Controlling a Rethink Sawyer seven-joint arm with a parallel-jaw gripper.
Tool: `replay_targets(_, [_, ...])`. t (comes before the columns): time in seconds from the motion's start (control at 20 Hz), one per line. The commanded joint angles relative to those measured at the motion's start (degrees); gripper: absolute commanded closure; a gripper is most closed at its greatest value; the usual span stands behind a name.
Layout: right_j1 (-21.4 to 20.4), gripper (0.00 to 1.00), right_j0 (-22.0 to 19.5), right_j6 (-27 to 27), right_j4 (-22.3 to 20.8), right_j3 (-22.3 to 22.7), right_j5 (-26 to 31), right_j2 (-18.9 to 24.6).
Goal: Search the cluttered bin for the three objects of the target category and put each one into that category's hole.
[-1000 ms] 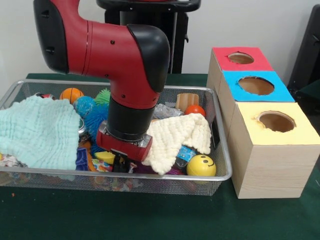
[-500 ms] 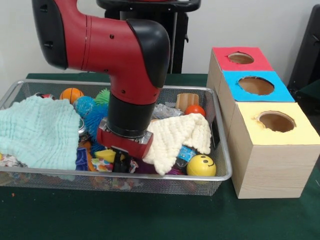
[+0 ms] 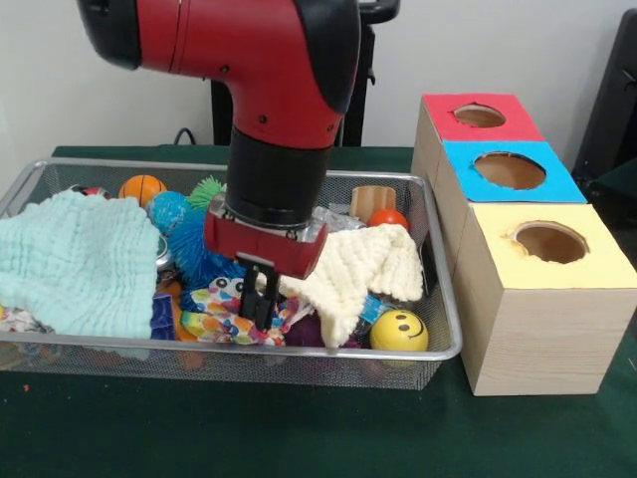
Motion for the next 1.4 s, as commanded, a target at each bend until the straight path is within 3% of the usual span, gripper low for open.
replay_targets(0.05, [-6.01,1.00,-1.47,-17.04,1.51,4.23,5.73,7.01])
replay_targets(0.35, [-9.16,1.00,-1.53,-16.47,2.90,6.29,8.35,7.89])
replay_targets(0.85, [-14.93,1.00,-0.92,-14.76,9.48,7.41,15.98,11.11])
replay_targets(1.1, [-16.76,1.00,1.21,-10.82,12.28,7.13,20.25,10.92])
replay_targets(1.4, [-17.29,1.00,4.87,-3.91,14.03,7.66,20.83,8.78])
